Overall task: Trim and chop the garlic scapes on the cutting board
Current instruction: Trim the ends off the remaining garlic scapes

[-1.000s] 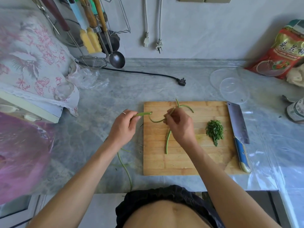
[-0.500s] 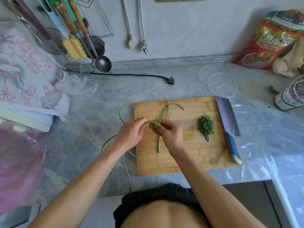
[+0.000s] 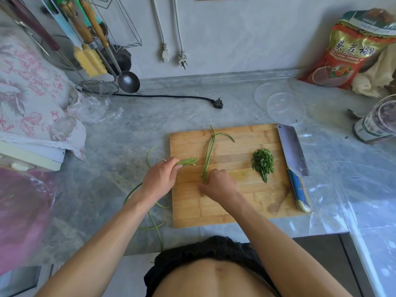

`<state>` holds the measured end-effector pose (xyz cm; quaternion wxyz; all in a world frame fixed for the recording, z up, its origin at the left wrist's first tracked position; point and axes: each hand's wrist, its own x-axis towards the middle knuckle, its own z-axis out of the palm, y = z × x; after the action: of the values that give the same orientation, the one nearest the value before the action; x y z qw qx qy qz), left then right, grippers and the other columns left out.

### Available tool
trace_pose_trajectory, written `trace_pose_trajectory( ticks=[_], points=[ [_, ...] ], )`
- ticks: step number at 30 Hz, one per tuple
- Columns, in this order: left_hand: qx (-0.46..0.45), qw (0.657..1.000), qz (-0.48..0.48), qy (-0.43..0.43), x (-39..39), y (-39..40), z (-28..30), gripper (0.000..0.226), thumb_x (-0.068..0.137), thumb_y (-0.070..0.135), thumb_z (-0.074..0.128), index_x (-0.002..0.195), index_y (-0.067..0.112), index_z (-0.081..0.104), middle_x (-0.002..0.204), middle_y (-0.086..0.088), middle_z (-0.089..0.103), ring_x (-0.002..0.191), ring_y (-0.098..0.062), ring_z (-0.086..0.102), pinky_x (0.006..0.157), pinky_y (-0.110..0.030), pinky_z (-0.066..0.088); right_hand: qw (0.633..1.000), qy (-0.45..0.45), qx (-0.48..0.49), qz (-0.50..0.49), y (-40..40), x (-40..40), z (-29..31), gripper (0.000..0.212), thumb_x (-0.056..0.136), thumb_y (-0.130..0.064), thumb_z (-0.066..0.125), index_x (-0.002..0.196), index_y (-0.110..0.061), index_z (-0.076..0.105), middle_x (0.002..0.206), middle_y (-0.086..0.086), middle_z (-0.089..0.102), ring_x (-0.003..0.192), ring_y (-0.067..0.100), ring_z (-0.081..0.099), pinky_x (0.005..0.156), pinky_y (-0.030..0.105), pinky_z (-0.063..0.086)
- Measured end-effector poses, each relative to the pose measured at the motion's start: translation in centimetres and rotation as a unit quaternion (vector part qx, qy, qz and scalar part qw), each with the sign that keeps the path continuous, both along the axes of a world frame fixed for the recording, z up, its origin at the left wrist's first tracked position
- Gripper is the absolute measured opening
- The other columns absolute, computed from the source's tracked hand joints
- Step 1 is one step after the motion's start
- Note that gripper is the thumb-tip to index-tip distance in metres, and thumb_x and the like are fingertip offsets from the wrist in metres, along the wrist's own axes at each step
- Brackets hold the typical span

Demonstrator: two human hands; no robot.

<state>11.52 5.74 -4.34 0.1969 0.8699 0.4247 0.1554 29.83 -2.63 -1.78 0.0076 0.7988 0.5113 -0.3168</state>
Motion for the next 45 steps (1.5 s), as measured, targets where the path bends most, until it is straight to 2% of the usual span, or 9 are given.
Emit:
trace_pose_trajectory(
  ticks=[5, 12, 18, 22, 28, 31, 35, 40, 45],
  points=[
    [0.003, 1.000, -0.026, -0.016, -0.6, -0.4, 0.6, 0.051, 0.099, 0.045, 0.031, 0.113, 0.008, 0.062, 0.091, -0.006, 0.066, 0.078, -0.028, 0.065, 0.055, -0.039, 0.052, 0.988, 0.047, 0.091, -0.114, -0.8, 1.5, -0.3, 0.024, 0.084, -0.024, 0.055, 0.069, -0.006, 0.048, 0.066, 0.008, 0.054, 0.060, 0.028, 0.053, 0.045, 0.027, 0.035],
    [0.075, 0.994, -0.072, -0.033, 0.1, -0.9, 1.6, 0.033, 0.099, 0.031, 0.041, 0.105, 0.004, 0.060, 0.091, -0.007, 0.063, 0.069, -0.028, 0.063, 0.052, -0.035, 0.049, 0.931, 0.231, 0.251, -0.132, -1.6, 3.3, 1.5, 0.012, 0.094, -0.009, 0.047, 0.090, -0.009, 0.058, 0.072, 0.001, 0.067, 0.057, 0.014, 0.065, 0.056, 0.037, 0.056],
    [0.141, 0.982, -0.122, -0.004, 1.1, -0.9, 2.8, 0.012, 0.095, 0.011, 0.052, 0.099, 0.004, 0.060, 0.110, -0.009, 0.061, 0.096, -0.028, 0.060, 0.084, -0.039, 0.049, 0.913, 0.340, 0.210, -0.086, -0.4, 2.8, 2.3, 0.018, 0.094, -0.003, 0.054, 0.082, -0.009, 0.067, 0.062, -0.003, 0.066, 0.056, 0.016, 0.064, 0.061, 0.036, 0.059],
    [0.084, 0.986, -0.143, 0.008, 0.9, -1.0, 3.2, 0.026, 0.096, 0.020, 0.031, 0.096, 0.006, 0.053, 0.079, -0.008, 0.063, 0.060, -0.030, 0.059, 0.054, -0.031, 0.037, 0.879, 0.424, 0.186, -0.111, 0.5, 1.9, 2.9, 0.015, 0.093, 0.005, 0.053, 0.095, 0.000, 0.068, 0.070, 0.010, 0.068, 0.062, 0.016, 0.068, 0.064, 0.031, 0.060],
    [0.063, 0.988, -0.143, 0.004, 0.1, -1.1, 2.1, 0.020, 0.096, 0.019, 0.036, 0.114, 0.015, 0.046, 0.090, -0.007, 0.067, 0.054, -0.027, 0.060, 0.040, -0.032, 0.042, 0.837, 0.493, 0.149, -0.187, 0.8, 2.9, 2.7, 0.028, 0.094, 0.009, 0.043, 0.114, 0.005, 0.062, 0.088, 0.014, 0.070, 0.073, 0.019, 0.070, 0.072, 0.033, 0.060],
    [0.055, 0.991, -0.120, 0.035, -0.2, -1.0, 1.0, 0.032, 0.096, 0.007, 0.053, 0.125, 0.015, 0.045, 0.081, -0.006, 0.068, 0.042, -0.016, 0.052, 0.034, -0.024, 0.033, 0.904, 0.354, 0.156, -0.183, 0.9, 3.6, 1.7, 0.032, 0.091, 0.003, 0.043, 0.117, 0.002, 0.062, 0.095, 0.008, 0.071, 0.075, 0.018, 0.069, 0.072, 0.032, 0.059],
    [-0.005, 0.994, -0.082, 0.070, -0.3, -0.6, -0.3, 0.045, 0.098, 0.007, 0.049, 0.140, 0.015, 0.037, 0.093, -0.006, 0.072, 0.061, -0.014, 0.067, 0.040, -0.022, 0.042, 0.974, 0.076, 0.210, 0.035, 1.2, 4.2, 0.3, 0.036, 0.091, 0.000, 0.052, 0.124, -0.011, 0.063, 0.115, 0.006, 0.064, 0.098, 0.021, 0.064, 0.077, 0.029, 0.055],
    [-0.029, 0.994, -0.037, 0.093, -0.2, -0.2, -0.5, 0.026, 0.103, 0.018, 0.044, 0.127, 0.008, 0.051, 0.099, -0.011, 0.067, 0.065, -0.026, 0.063, 0.051, -0.035, 0.048, 0.936, -0.063, 0.157, 0.308, 2.8, 3.9, -1.3, 0.032, 0.091, -0.017, 0.063, 0.122, -0.026, 0.063, 0.126, 0.002, 0.051, 0.112, 0.021, 0.047, 0.079, 0.039, 0.055],
    [-0.053, 0.995, 0.002, 0.079, -1.0, 0.0, 0.4, 0.025, 0.105, 0.024, 0.037, 0.119, 0.007, 0.050, 0.085, -0.004, 0.057, 0.064, -0.025, 0.055, 0.054, -0.034, 0.040, 0.913, -0.058, 0.176, 0.363, 3.7, 3.8, -1.8, 0.015, 0.098, -0.010, 0.050, 0.108, -0.013, 0.060, 0.107, 0.005, 0.054, 0.099, 0.022, 0.049, 0.071, 0.036, 0.050]
  ],
)
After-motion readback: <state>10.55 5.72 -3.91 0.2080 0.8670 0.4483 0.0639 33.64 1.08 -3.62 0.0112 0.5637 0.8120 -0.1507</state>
